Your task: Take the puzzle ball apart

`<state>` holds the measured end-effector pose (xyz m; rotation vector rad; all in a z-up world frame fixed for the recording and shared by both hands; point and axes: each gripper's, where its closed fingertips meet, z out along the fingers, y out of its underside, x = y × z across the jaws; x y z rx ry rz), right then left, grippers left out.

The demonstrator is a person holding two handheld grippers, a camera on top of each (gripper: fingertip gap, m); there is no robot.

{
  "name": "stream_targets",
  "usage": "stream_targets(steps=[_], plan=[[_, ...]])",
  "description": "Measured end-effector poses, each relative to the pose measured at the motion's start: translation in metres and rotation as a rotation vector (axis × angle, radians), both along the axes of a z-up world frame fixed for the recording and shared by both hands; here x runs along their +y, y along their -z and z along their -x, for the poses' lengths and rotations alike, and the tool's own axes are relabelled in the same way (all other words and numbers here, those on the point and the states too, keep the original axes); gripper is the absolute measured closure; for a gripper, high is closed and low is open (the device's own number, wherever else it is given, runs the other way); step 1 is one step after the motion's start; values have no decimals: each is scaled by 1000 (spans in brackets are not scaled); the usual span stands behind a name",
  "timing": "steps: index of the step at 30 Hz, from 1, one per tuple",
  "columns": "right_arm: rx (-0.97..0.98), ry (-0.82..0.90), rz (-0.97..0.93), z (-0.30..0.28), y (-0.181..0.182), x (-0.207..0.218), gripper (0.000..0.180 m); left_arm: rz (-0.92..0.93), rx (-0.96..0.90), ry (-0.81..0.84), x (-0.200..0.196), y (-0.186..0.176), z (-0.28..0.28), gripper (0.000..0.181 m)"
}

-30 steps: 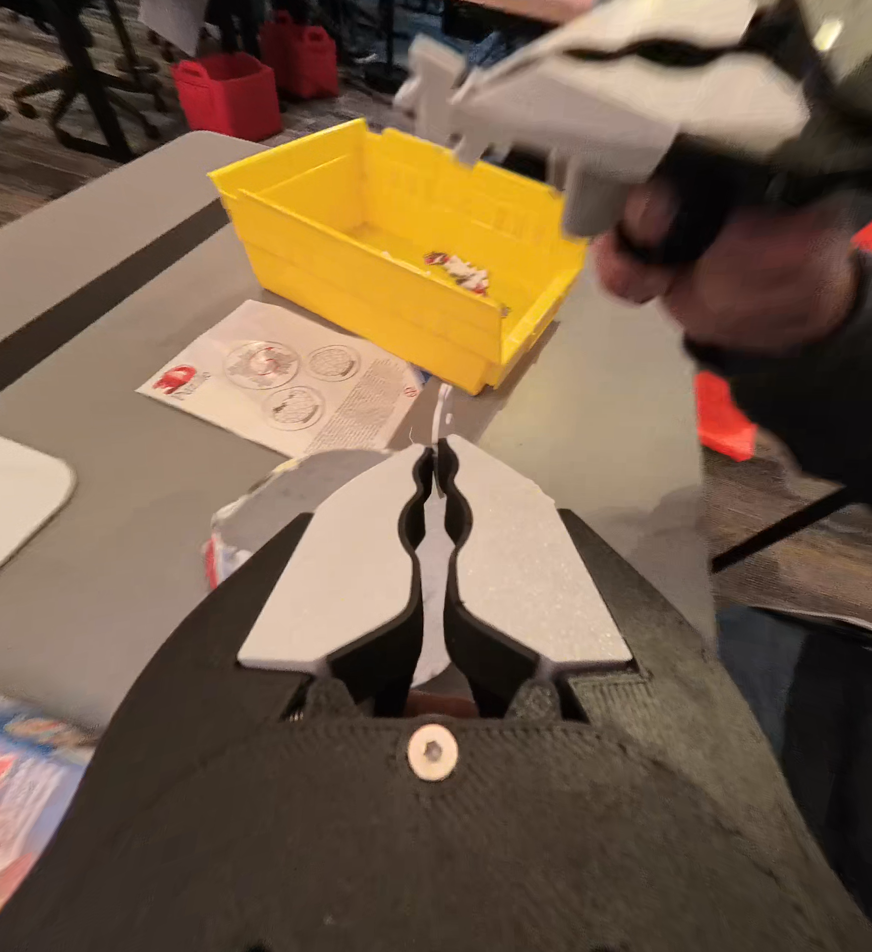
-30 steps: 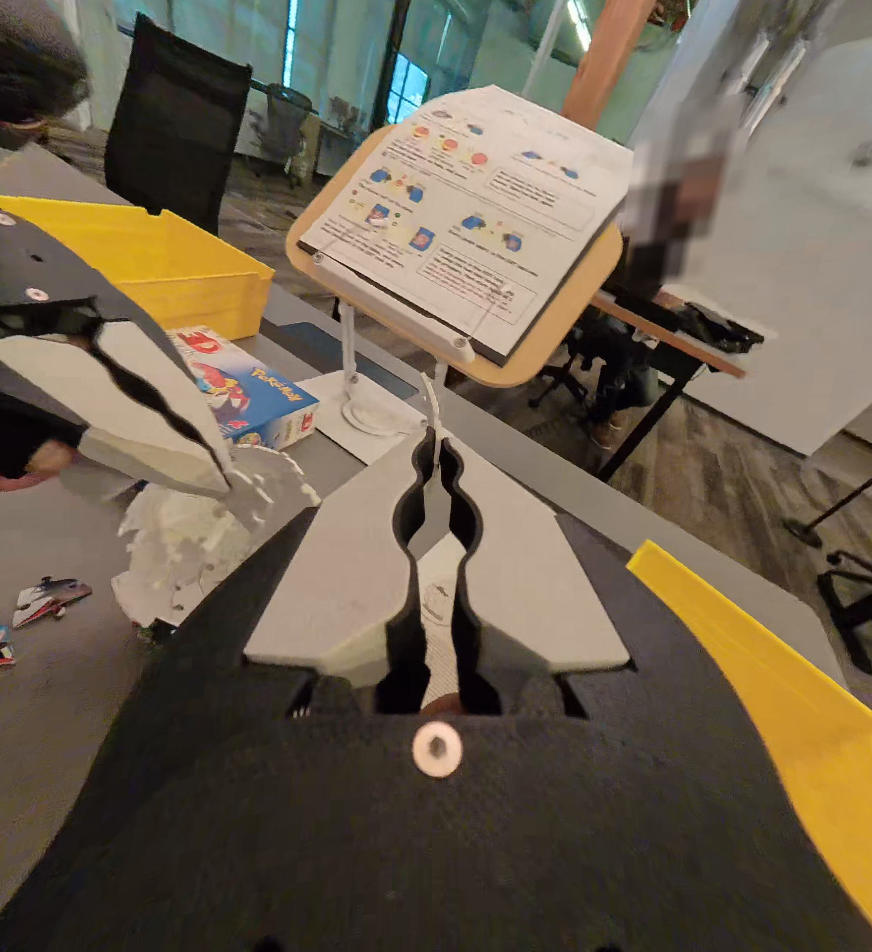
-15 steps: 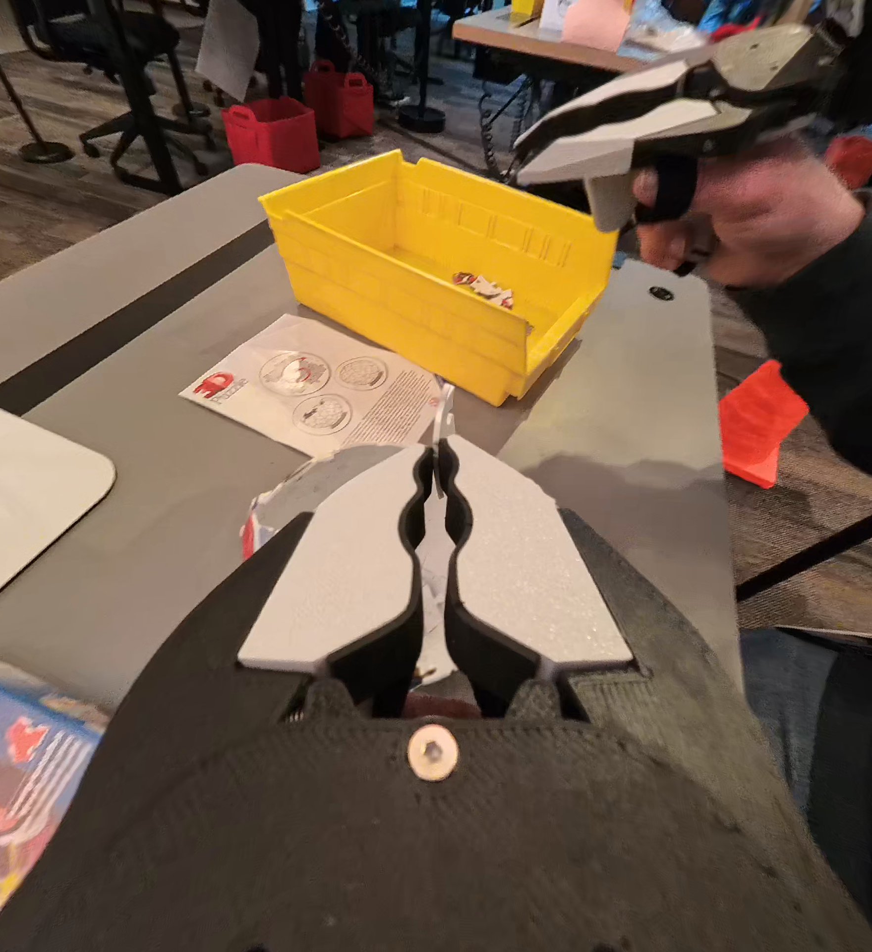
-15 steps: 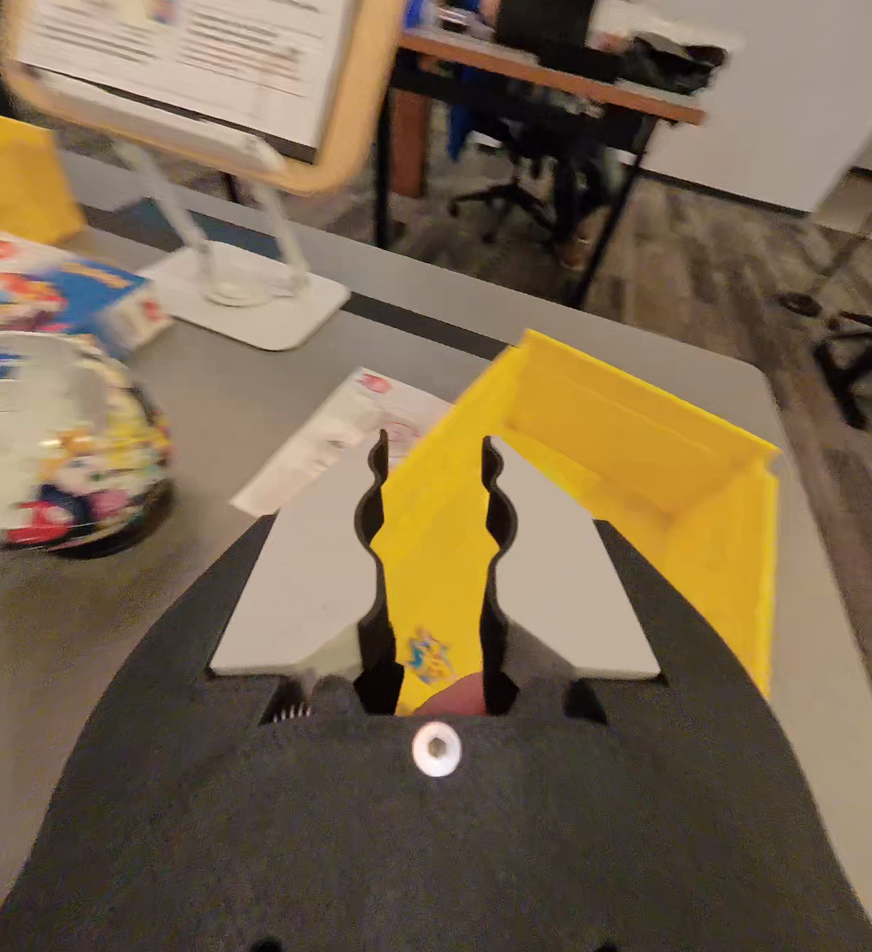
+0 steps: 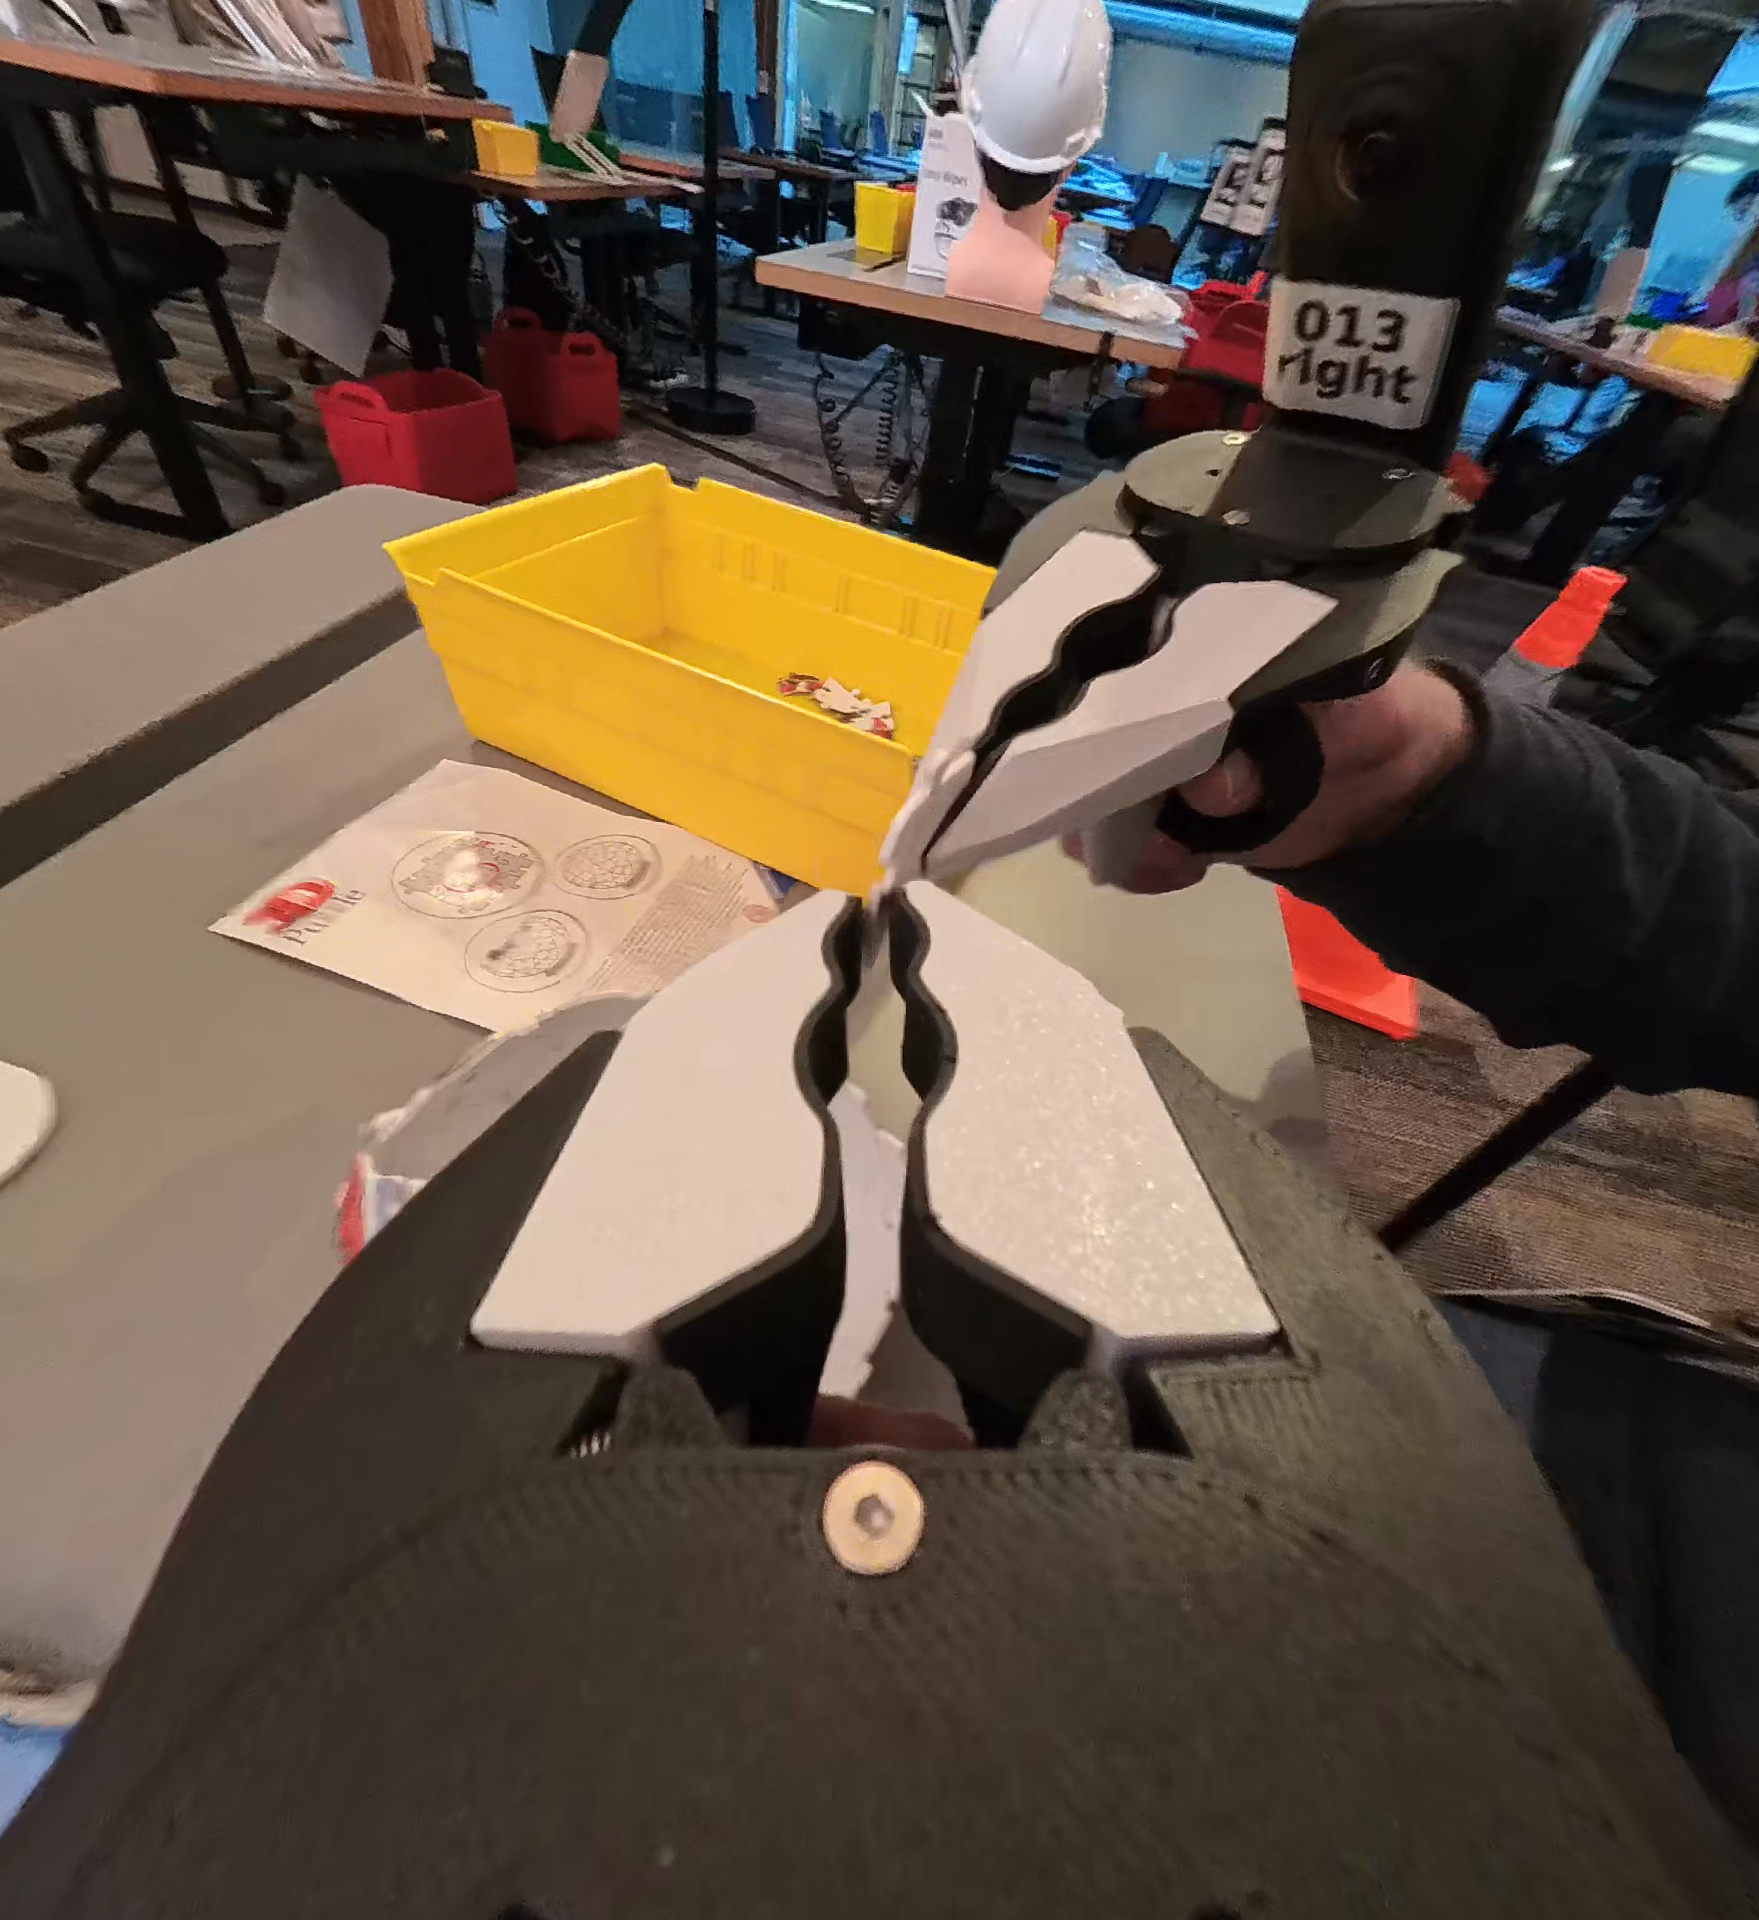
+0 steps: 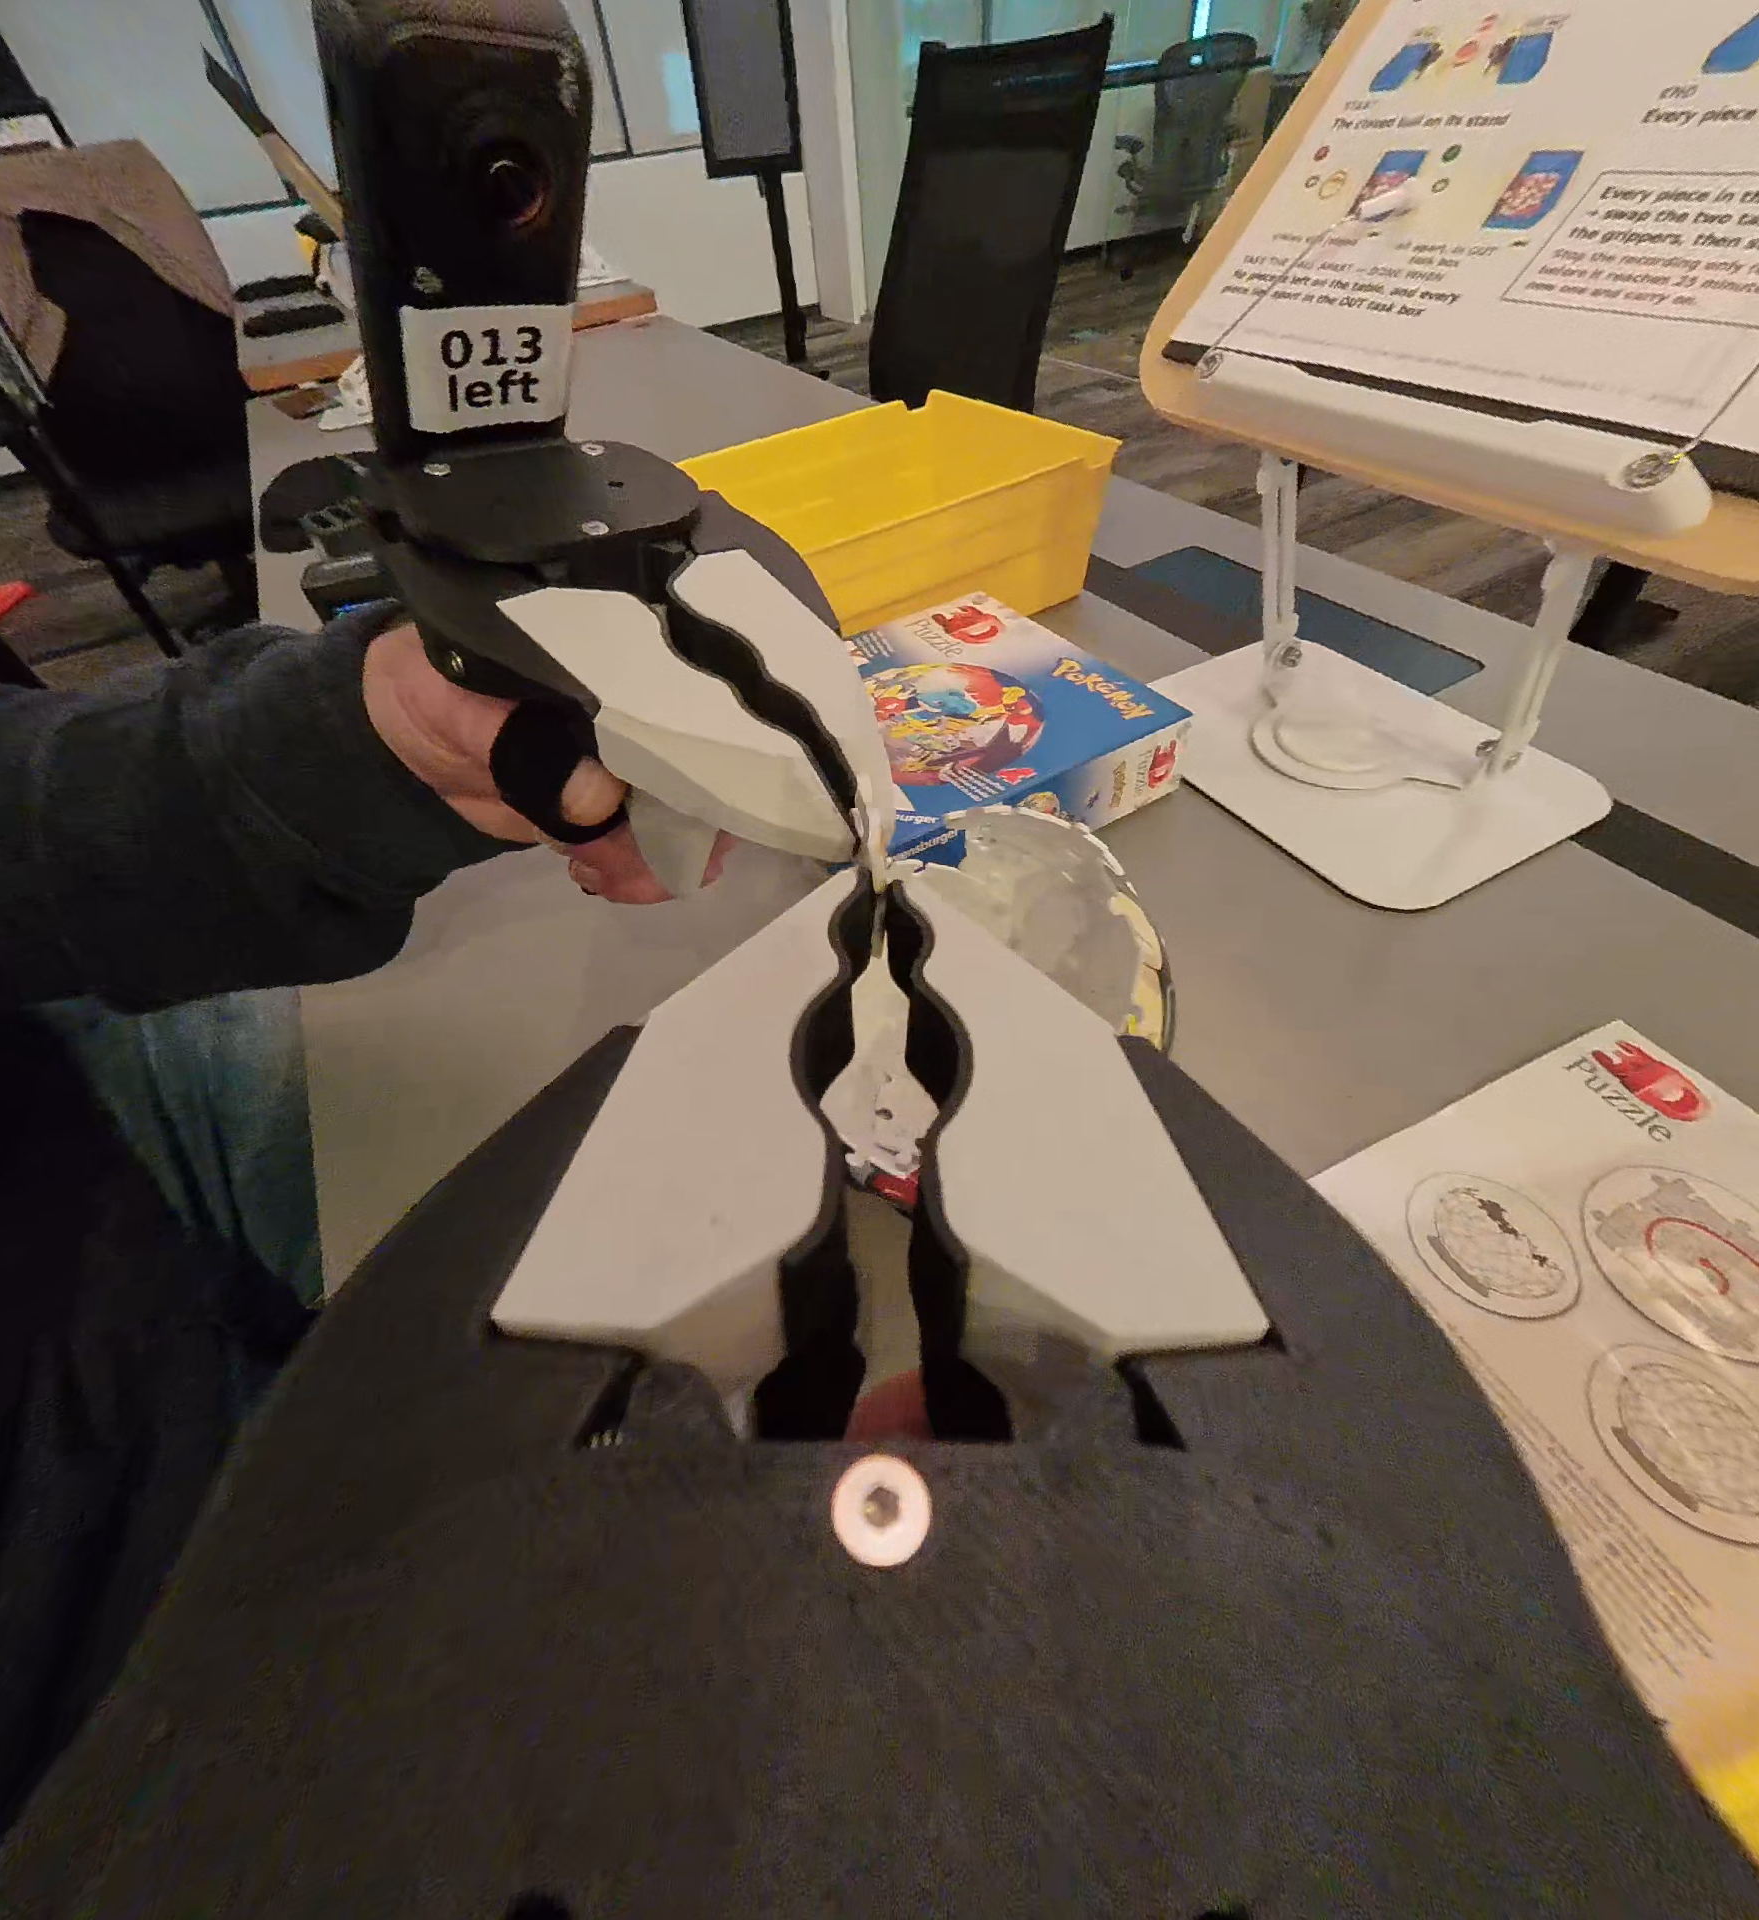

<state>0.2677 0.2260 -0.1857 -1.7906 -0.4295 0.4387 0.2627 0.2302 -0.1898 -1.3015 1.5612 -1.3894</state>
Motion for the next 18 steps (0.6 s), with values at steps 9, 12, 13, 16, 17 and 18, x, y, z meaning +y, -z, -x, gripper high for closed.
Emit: stream_targets(steps=[9,12,13,16,17,18], plan=[[-378,570,-6,-178,-15,-24,180,-484,45,-246,51,6,23,155],[-326,693,189,-229,20,-40,162,-432,74,-308,68,14,34,144],[-312,713,257,-239,34,-45,141,-422,90,-322,71,18,36,141],[-352,780,333,-259,53,-56,132,-449,136,-338,74,31,41,139],[-370,790,325,-260,51,-59,134,-478,149,-347,76,35,42,139],[-381,786,312,-259,47,-59,141,-507,169,-354,78,39,44,138]])
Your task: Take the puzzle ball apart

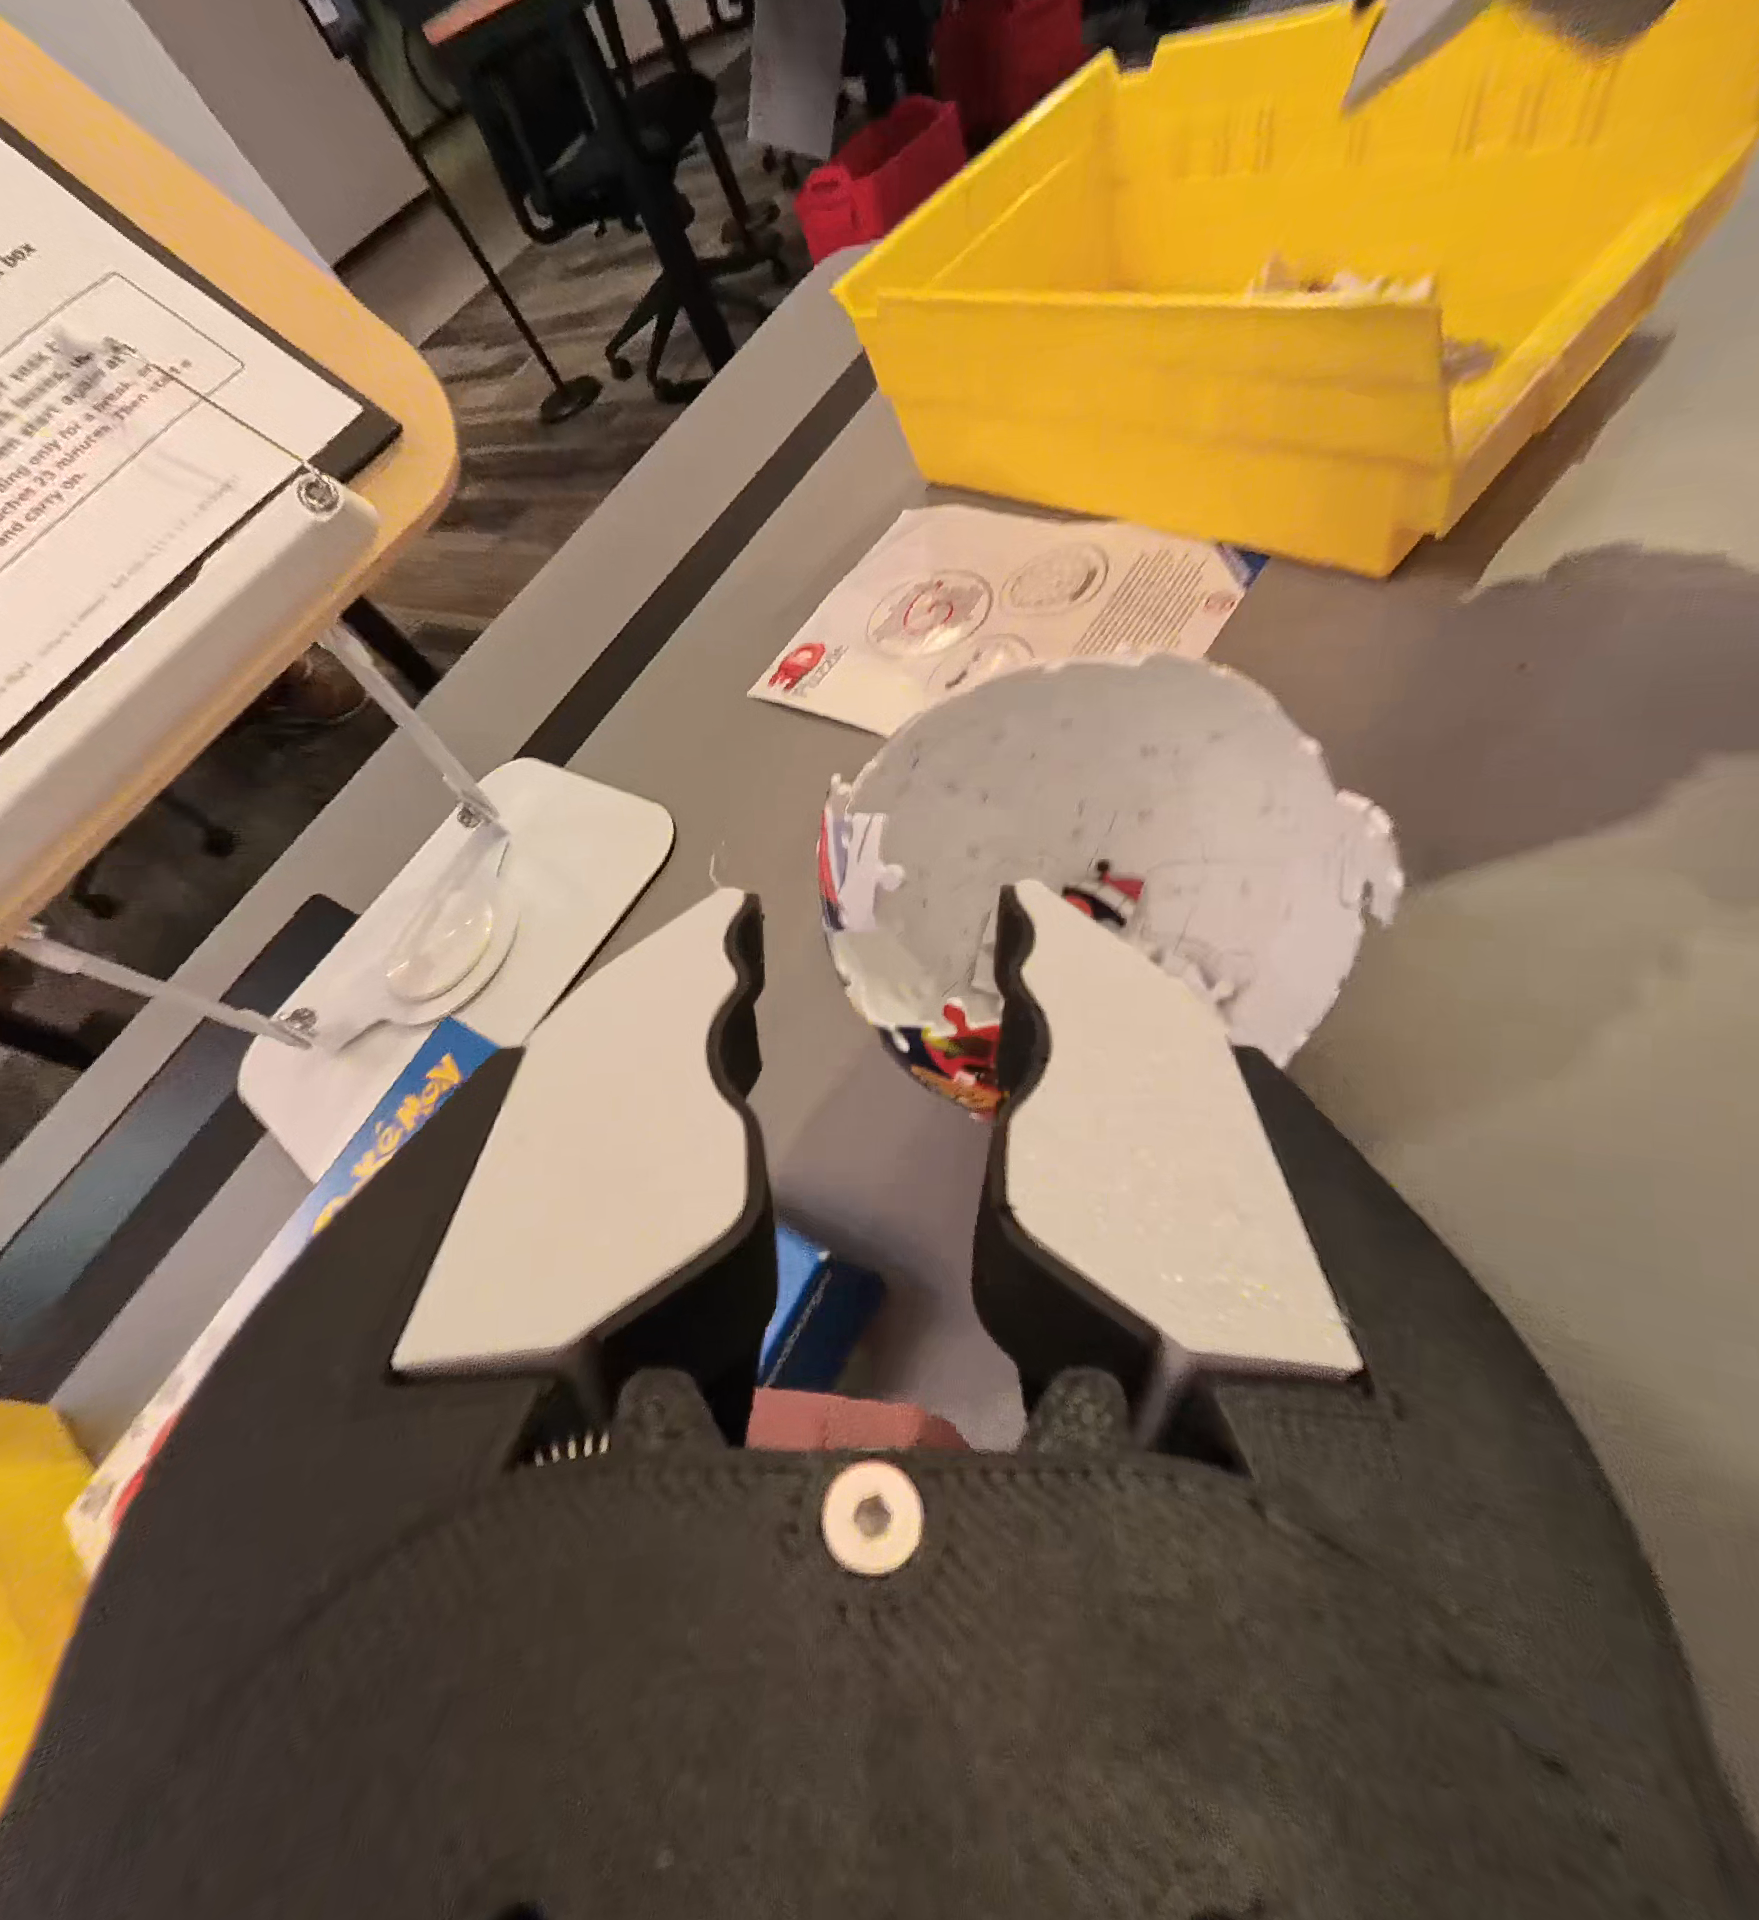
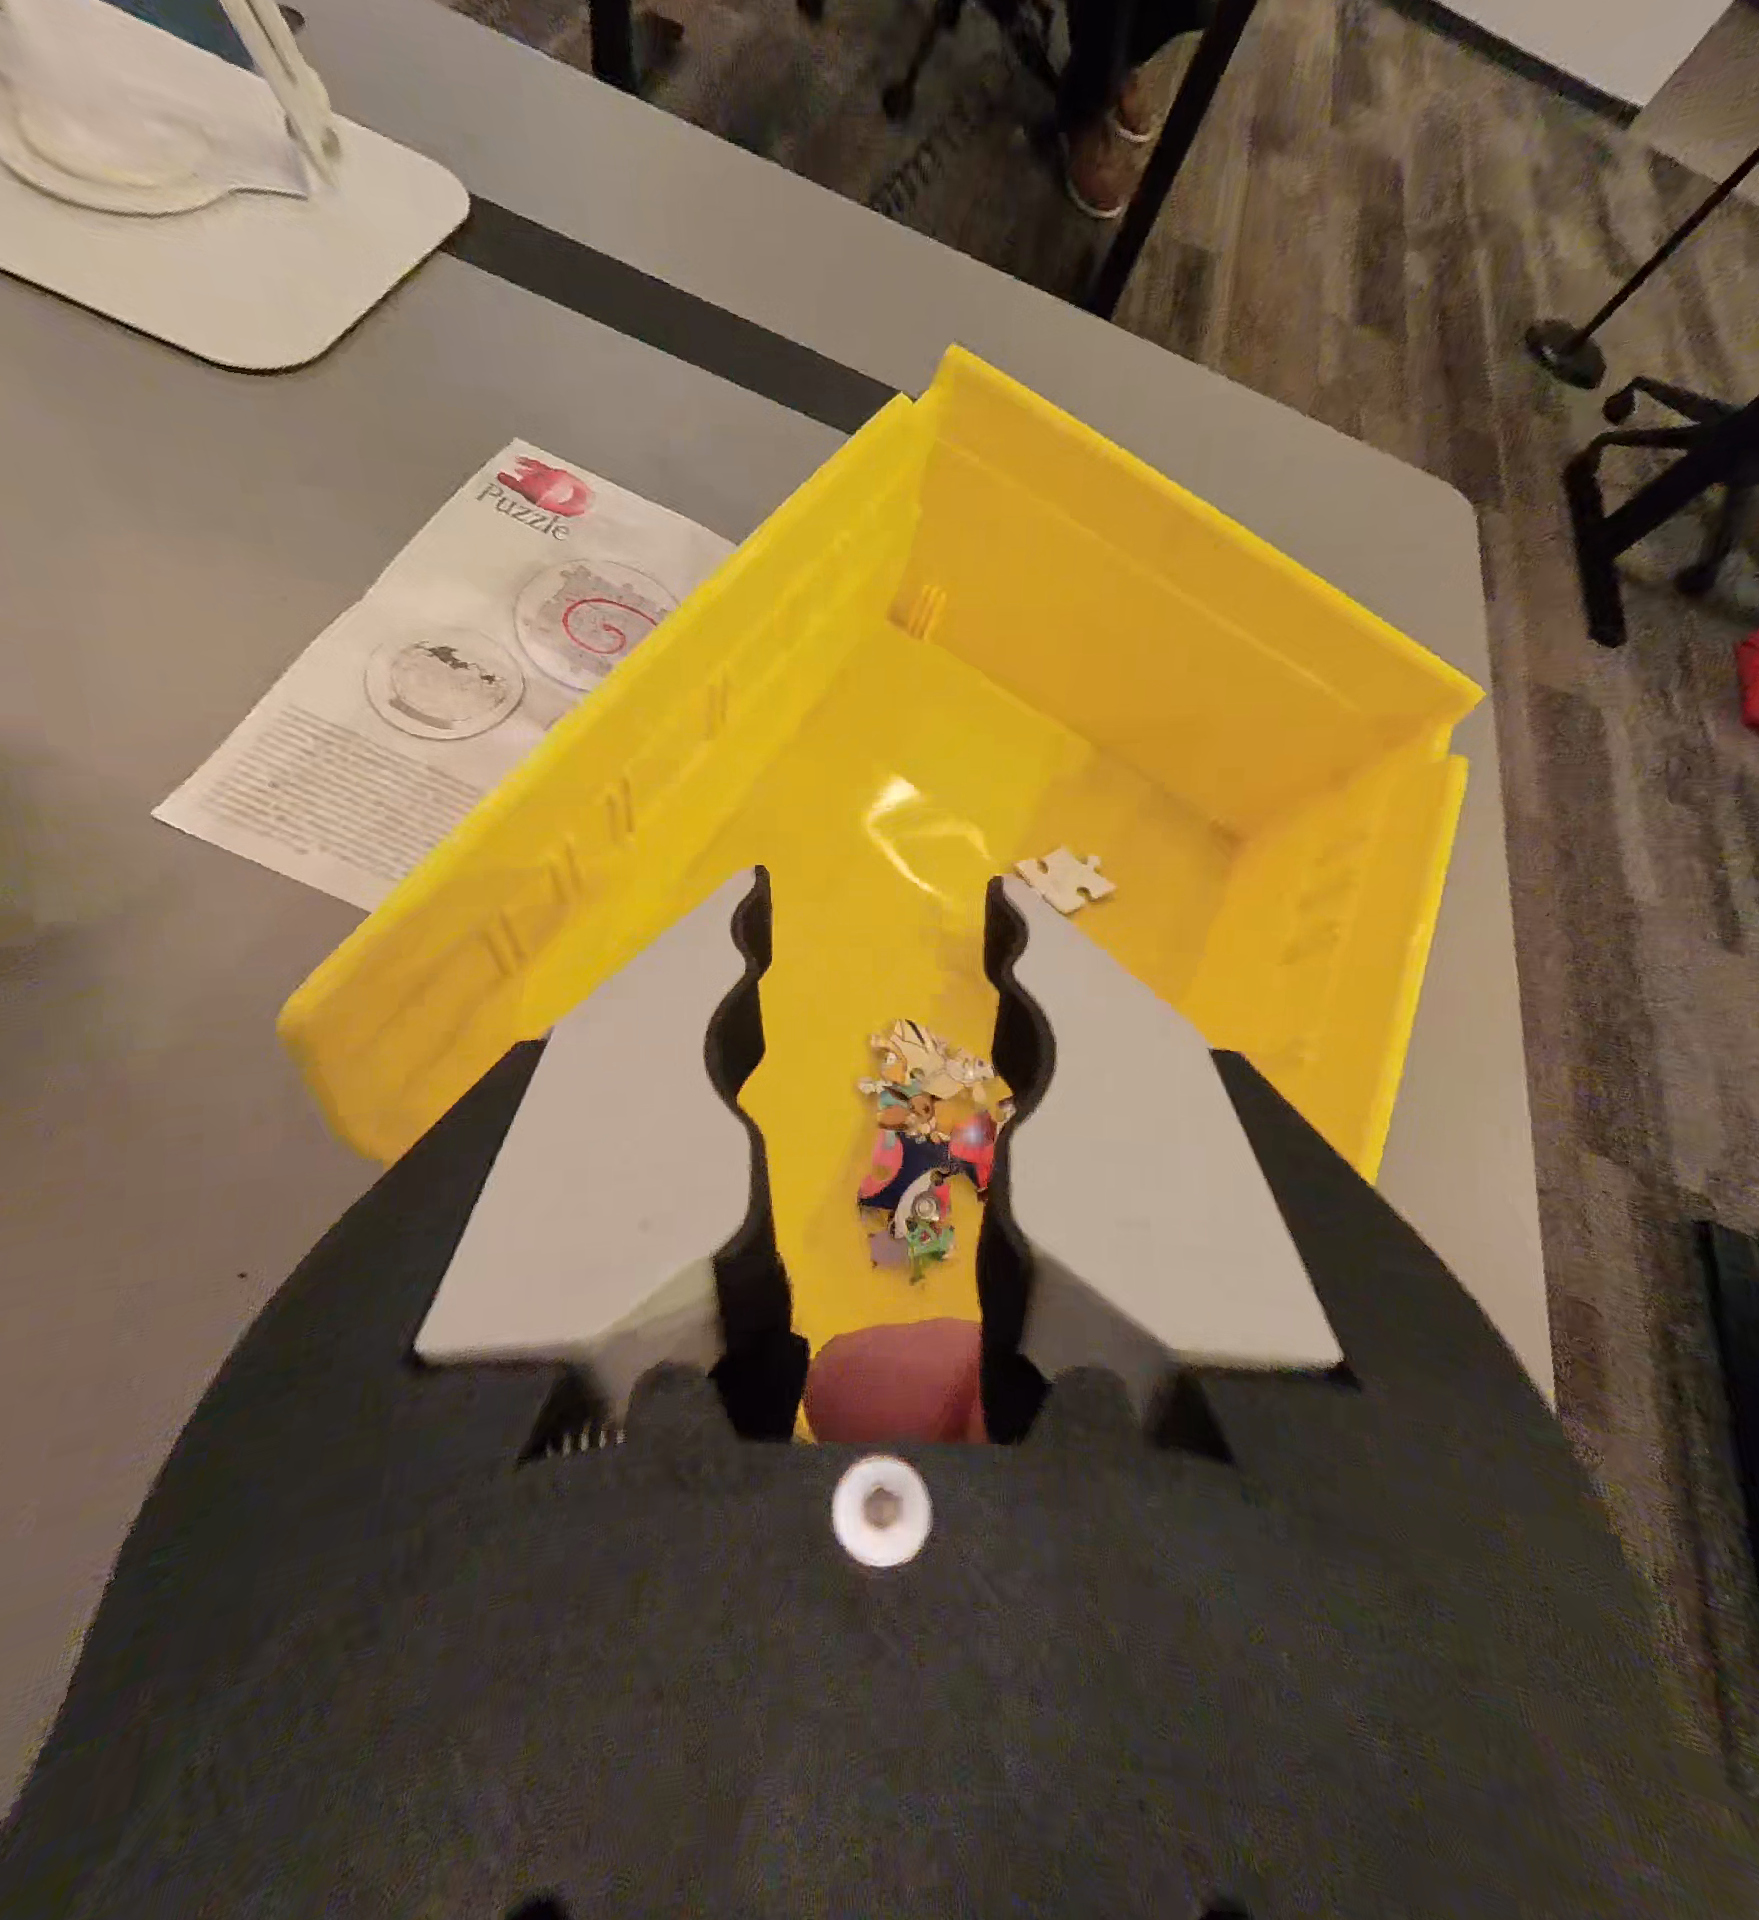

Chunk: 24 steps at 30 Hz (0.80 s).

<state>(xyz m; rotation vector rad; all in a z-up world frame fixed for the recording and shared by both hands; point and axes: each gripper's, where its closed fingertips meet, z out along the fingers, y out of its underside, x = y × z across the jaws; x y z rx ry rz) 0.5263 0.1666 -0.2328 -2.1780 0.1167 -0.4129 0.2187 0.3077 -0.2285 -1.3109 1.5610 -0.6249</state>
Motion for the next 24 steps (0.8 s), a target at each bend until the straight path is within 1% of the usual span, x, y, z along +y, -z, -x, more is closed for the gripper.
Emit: stream_targets(steps=[2,3,4,6,8,10,12,15,16,18,19,20,21,22,23,24], plan=[[-43,-5,-41,5,-15,-1,159,-15,28,-20,3,6,2,137],[-53,-36,-70,16,-25,1,165,-9,30,-32,5,9,3,137],[-44,-87,-103,33,-34,5,167,7,31,-42,6,11,3,136],[3,-213,-135,78,-44,15,164,45,44,-69,9,19,4,135],[45,-345,-125,127,-41,26,163,74,68,-87,10,29,4,131],[87,-472,-91,176,-28,38,162,117,81,-90,7,38,1,131],[100,-535,-29,209,-8,49,157,171,88,-84,2,44,-3,130],[117,-551,60,231,22,63,149,227,118,-65,-5,54,-8,128],[141,-548,79,236,30,66,143,243,122,-60,-7,56,-9,129],[201,-548,117,245,43,70,132,268,121,-62,-7,57,-9,133],[200,-536,127,246,48,72,130,290,117,-69,-6,57,-9,134],[188,-523,130,246,51,75,125,307,112,-73,-6,57,-10,135],[173,-509,125,245,51,78,124,318,113,-80,-6,57,-10,138],[156,-492,124,242,51,80,129,318,116,-87,-5,57,-10,139],[140,-476,126,238,51,81,139,317,113,-94,-5,58,-10,139],[132,-461,127,234,51,83,141,321,107,-99,-5,58,-10,140]])
